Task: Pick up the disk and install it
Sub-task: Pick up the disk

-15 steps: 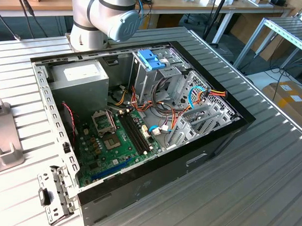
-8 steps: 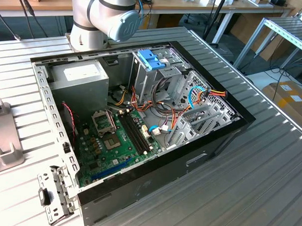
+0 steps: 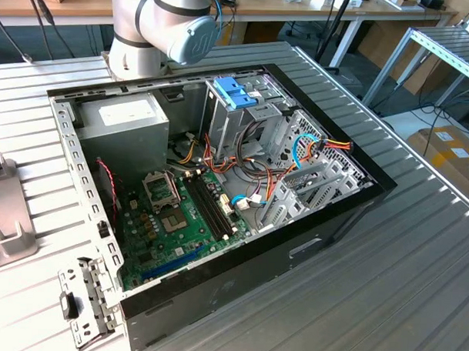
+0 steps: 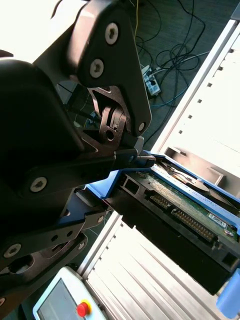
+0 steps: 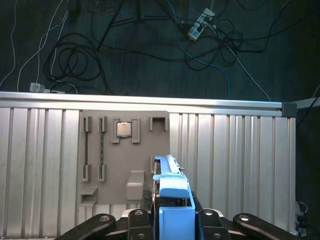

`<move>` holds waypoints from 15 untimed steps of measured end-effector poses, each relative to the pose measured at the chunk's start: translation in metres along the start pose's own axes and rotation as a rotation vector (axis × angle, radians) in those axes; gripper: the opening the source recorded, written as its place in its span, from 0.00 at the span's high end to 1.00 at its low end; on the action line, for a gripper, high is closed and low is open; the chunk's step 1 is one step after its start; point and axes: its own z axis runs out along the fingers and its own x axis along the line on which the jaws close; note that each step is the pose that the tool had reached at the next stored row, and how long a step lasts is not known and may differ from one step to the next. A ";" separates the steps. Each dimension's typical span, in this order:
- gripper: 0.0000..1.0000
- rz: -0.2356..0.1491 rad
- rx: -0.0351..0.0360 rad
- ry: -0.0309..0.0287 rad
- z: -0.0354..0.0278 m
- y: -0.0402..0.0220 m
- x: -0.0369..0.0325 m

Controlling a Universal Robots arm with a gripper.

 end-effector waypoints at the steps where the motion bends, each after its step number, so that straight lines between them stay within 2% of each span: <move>1: 0.63 0.000 0.0000 0.0000 0.0000 -0.0003 0.0000; 15: 0.63 0.000 0.0001 0.0000 -0.0002 -0.0047 0.0001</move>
